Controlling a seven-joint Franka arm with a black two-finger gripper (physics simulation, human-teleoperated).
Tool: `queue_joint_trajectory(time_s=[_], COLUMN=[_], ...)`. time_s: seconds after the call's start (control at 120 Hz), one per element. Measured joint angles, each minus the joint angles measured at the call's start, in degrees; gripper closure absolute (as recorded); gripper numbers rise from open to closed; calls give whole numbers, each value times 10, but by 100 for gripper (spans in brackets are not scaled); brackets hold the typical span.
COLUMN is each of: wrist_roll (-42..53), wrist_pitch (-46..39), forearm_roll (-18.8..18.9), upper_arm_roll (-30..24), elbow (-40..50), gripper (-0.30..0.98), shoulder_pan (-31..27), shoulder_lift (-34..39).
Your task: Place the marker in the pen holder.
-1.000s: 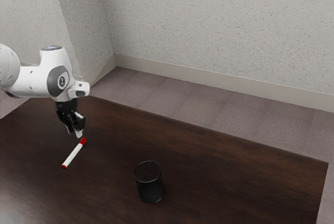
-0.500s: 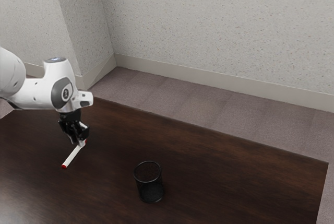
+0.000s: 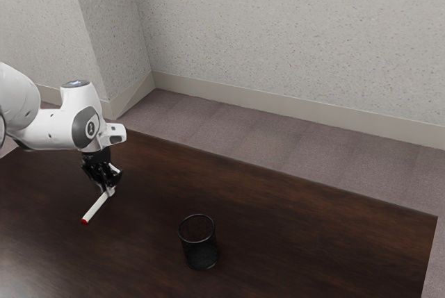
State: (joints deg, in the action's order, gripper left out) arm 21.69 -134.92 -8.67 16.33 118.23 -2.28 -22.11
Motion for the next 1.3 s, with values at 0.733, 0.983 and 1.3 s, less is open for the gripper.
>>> queue_joint_trajectory(time_s=[0.733,0.983,1.3], wrist_roll=[31,46,61], wrist_pitch=[88,108,119], forearm_roll=[22,15,-10], upper_arm_roll=[-41,-79,-107], elbow=[1,1,2], gripper=[79,79,79], shoulder_pan=[209,277,274], shoulder_lift=[214,242,214])
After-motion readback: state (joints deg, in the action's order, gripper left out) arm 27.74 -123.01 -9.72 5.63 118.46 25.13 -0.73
